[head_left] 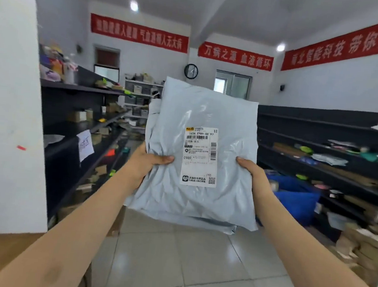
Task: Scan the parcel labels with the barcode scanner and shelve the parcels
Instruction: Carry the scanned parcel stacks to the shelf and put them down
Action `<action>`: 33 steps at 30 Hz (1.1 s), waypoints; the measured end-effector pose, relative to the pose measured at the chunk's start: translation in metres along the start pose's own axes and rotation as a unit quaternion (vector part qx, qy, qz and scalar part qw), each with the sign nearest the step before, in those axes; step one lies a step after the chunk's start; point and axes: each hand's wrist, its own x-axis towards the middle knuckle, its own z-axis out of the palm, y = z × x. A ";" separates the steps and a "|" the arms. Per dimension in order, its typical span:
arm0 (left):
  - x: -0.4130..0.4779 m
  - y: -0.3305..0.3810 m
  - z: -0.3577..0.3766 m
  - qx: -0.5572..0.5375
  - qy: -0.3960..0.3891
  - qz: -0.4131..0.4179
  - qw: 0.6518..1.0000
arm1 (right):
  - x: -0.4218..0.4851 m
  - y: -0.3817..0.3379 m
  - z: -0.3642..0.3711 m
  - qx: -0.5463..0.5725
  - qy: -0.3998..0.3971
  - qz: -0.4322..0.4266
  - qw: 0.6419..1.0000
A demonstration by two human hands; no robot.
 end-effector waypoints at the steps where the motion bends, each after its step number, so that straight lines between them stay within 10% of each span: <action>1: 0.015 -0.006 -0.011 0.003 0.019 0.002 1.000 | 0.028 0.004 0.006 0.002 -0.017 0.009 1.000; 16: 0.182 -0.053 -0.138 0.078 0.274 0.013 0.958 | 0.384 0.100 0.120 0.027 -0.292 0.120 0.948; 33: 0.291 -0.078 -0.261 0.137 0.588 0.014 0.797 | 0.617 0.211 0.339 0.005 -0.567 0.225 0.792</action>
